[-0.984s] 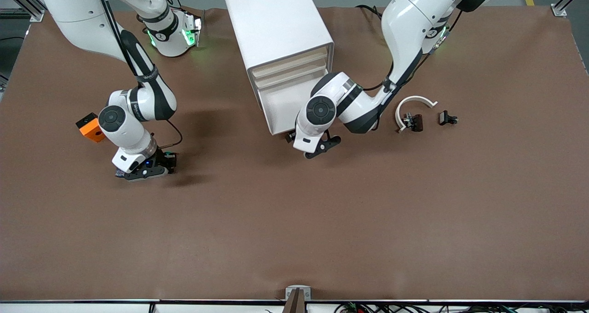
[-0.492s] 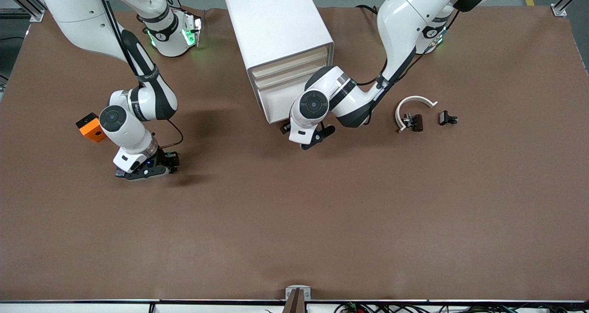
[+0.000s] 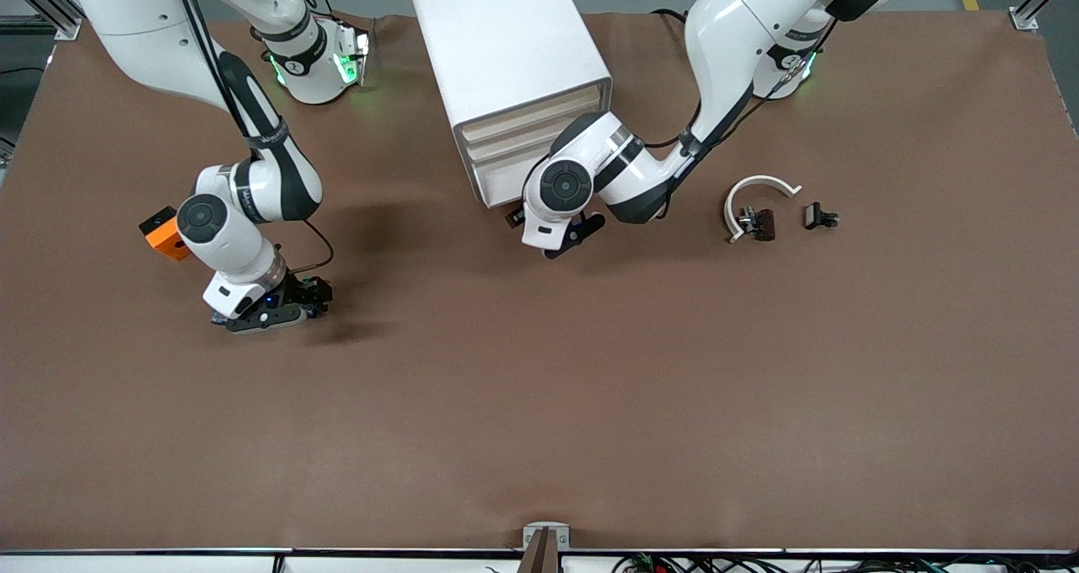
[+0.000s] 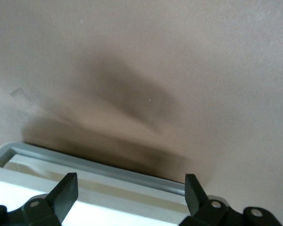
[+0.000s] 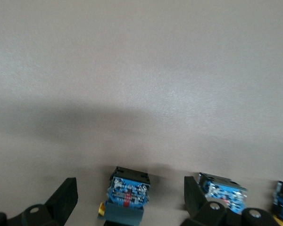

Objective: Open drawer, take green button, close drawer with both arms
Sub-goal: 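Push the drawer shut with the left gripper while the right gripper withdraws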

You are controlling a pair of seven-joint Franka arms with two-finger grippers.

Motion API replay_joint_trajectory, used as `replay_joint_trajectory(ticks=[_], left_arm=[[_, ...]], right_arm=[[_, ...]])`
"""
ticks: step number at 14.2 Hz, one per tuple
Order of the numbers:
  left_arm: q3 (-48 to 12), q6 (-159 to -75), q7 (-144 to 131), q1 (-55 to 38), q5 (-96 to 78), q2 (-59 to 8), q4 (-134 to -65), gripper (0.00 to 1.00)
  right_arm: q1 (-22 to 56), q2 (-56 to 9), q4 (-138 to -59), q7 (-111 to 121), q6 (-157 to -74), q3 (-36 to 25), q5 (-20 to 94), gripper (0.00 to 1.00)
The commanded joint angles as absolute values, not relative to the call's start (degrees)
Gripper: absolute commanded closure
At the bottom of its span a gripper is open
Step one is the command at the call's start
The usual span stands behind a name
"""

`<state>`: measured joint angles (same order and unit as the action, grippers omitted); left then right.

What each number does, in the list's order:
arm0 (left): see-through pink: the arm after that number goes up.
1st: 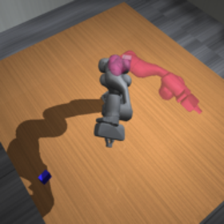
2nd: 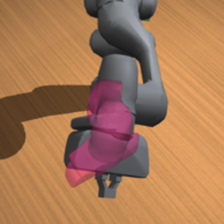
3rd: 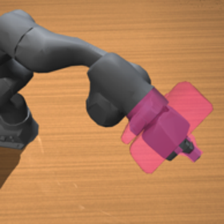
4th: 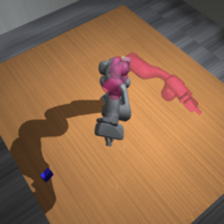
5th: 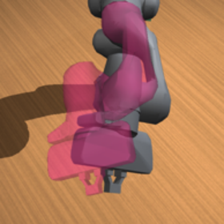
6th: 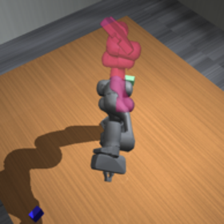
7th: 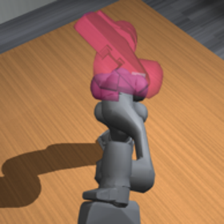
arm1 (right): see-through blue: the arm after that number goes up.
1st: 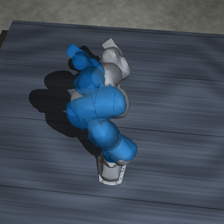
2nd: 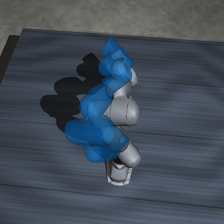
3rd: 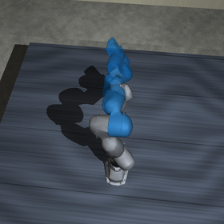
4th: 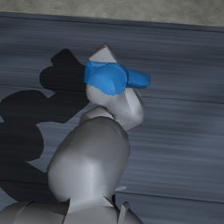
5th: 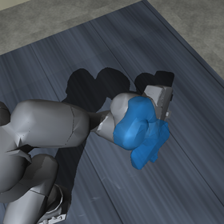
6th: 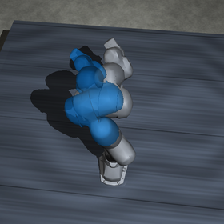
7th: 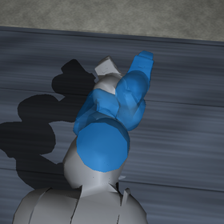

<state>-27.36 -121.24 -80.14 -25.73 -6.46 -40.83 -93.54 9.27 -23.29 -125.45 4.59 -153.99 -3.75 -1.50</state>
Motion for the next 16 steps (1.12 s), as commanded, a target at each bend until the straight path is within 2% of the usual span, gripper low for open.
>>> replay_joint_trajectory(ticks=[1,6,11,14,16], left_arm=[[-28.0,-120.3,-81.7,-25.6,-9.3,-40.7,-93.5,0.0],[-28.5,-116.4,-81.7,-26.0,-13.3,-41.0,-93.4,0.0],[-28.5,-116.3,-81.2,-25.9,-13.4,-41.0,-93.3,0.0],[-29.2,-115.1,-81.5,-26.1,-13.4,-41.0,-93.3,0.0],[-29.7,-114.8,-81.7,-26.1,-14.3,-41.5,-93.3,0.0]], right_arm=[[6.9,-18.6,-120.8,4.9,-141.7,-2.7,-1.9,0.0],[5.4,-13.8,-110.9,4.9,-122.7,-3.0,-1.9,0.0],[2.6,-12.7,-95.4,9.1,-100.1,-3.1,-2.0,0.0],[1.8,-12.7,-88.4,9.3,-91.7,-3.3,-2.8,0.0],[1.1,-12.7,-85.1,11.1,-89.0,-4.1,-2.9,0.0]])
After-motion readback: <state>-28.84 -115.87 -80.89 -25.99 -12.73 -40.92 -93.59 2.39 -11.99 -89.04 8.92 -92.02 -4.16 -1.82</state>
